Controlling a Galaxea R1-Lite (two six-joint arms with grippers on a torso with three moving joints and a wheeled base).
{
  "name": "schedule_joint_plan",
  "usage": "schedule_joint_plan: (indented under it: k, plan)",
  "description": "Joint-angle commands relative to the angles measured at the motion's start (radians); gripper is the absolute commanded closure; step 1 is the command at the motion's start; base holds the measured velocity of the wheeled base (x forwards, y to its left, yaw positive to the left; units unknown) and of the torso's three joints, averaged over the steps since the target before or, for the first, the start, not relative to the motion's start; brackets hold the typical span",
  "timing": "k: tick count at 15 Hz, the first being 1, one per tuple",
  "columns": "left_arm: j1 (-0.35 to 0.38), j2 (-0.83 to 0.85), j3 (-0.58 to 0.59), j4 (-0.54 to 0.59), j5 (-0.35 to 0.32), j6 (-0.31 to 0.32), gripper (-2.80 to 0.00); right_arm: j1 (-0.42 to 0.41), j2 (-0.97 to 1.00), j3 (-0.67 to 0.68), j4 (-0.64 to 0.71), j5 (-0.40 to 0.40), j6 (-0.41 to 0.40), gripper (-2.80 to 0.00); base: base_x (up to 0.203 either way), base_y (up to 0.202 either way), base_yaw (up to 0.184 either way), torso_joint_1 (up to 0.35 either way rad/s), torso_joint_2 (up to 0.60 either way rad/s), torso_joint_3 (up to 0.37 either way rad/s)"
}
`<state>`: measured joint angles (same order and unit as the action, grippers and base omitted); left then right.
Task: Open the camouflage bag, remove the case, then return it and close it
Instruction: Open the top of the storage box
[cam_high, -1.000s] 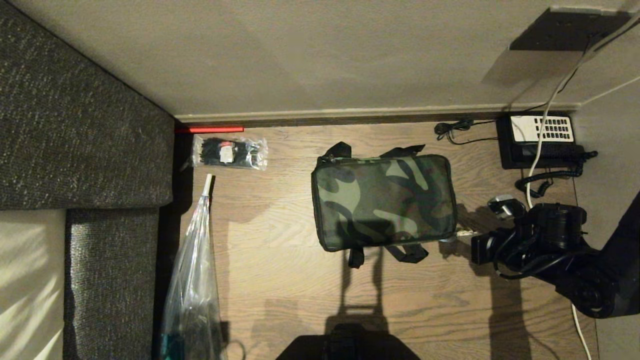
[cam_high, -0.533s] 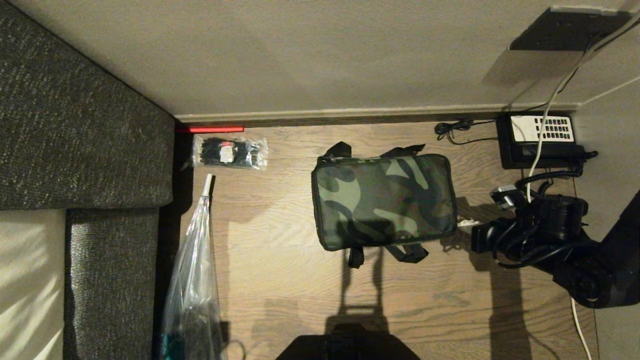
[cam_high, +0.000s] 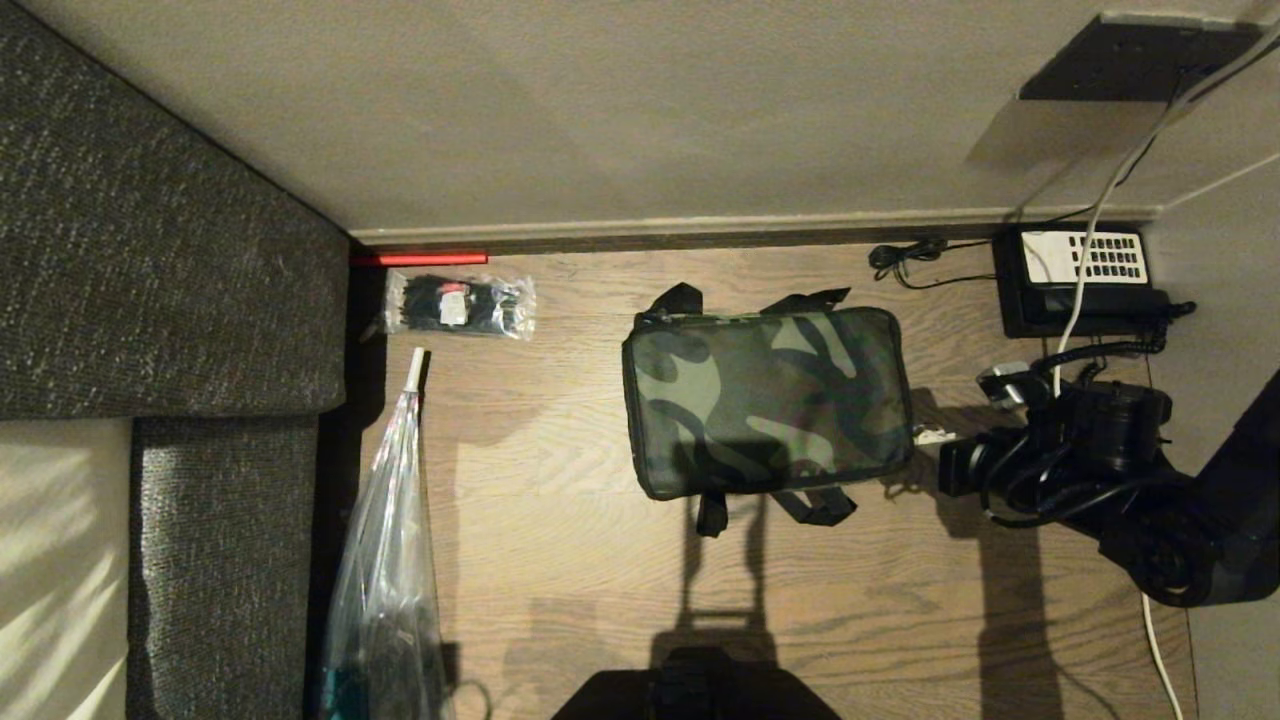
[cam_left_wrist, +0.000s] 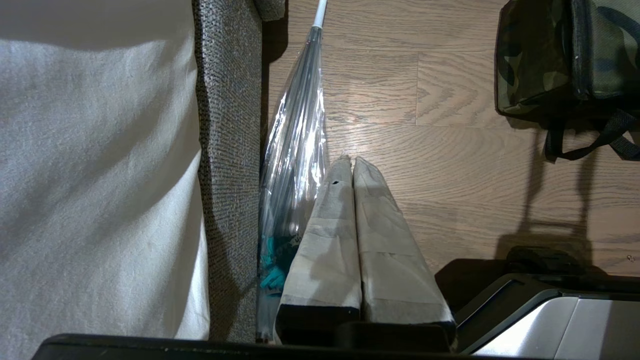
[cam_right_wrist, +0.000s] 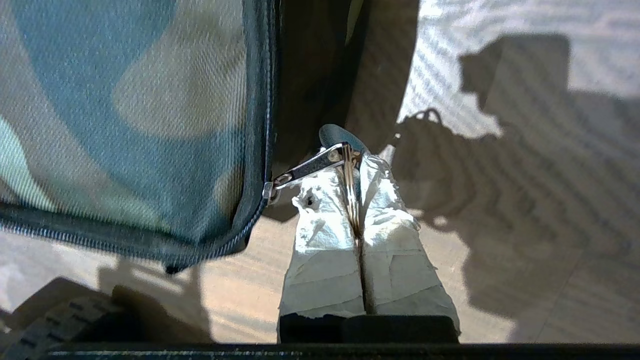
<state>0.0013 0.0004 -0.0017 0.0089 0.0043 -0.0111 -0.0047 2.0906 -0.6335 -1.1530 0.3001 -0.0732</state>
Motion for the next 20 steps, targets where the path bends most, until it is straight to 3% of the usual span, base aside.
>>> schedule_joint_plan:
  k: [1,15,20]
  plan:
    - [0.000,0.000,0.000,0.000,0.000,0.000,0.00,0.000,0.005,-0.010,-0.007,0.002,0.000,0.00,0.000,0.000,0.000,0.000,0.00,0.000]
    - [0.000,0.000,0.000,0.000,0.001,-0.001,0.00,0.000,-0.012,-0.106,0.068,0.005,0.015,0.00,0.000,0.000,0.000,0.000,0.00,0.000]
    - [0.000,0.000,0.000,0.000,0.001,-0.001,0.00,0.000,-0.035,-0.106,0.067,0.069,0.012,0.00,0.000,0.000,0.000,0.000,0.00,0.000]
